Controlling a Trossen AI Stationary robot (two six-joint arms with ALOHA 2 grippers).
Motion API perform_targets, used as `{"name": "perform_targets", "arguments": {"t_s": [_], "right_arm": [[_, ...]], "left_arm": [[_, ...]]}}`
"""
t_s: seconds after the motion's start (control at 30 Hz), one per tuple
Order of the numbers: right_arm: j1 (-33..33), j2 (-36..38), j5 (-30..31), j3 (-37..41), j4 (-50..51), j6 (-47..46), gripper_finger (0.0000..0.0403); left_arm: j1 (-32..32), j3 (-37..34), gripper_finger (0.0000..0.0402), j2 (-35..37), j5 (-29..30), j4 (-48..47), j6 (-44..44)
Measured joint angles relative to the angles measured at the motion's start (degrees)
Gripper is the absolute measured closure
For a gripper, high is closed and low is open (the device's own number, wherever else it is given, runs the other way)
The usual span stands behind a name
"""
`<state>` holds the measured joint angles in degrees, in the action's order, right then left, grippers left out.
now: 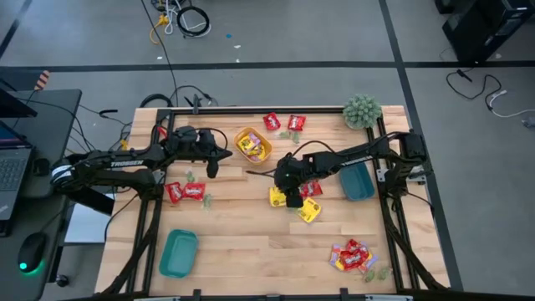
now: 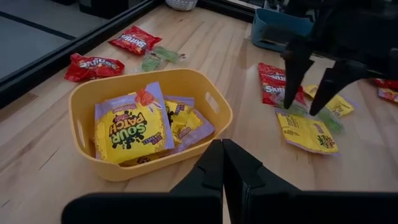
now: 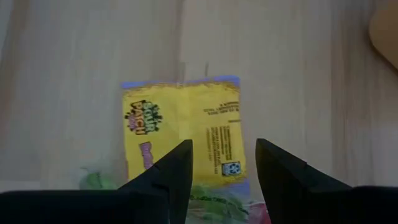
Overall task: Sort candy
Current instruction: Put the packet of yellow candy into the yellow bin, then put the yellow packet of candy into the yellow bin
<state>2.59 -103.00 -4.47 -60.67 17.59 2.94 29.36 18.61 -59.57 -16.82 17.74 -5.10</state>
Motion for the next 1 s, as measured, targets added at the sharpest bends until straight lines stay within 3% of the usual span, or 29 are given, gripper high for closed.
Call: {"name": "perform_targets", "arguments": {"t_s": [0.5,0.7,0.83,1.0], "right_arm": [[2.5,0.0,-4.7,5.3,-8.0,-0.9,0.0256],[3.2,-3.7,-7.5,4.3,-9.2,-0.1,0.0275],[3.1,-4.5,-7.4,3.1,-8.5,1.2,0.0307],[3.3,-3.3,-7.1,-0.3,-5.4,1.9,0.0386]], "left_arm": [[0.0,0.0,0.0401,0.0,0.0,-0.1,0.0],[0.0,0.0,0.0401,0.0,0.1,-0.3,0.0],[-0.1,0.0,0.0401,0.0,0.1,-0.5,0.0],[-0.1,0.0,0.0401,0.0,0.2,-0.6,0.0]]}}
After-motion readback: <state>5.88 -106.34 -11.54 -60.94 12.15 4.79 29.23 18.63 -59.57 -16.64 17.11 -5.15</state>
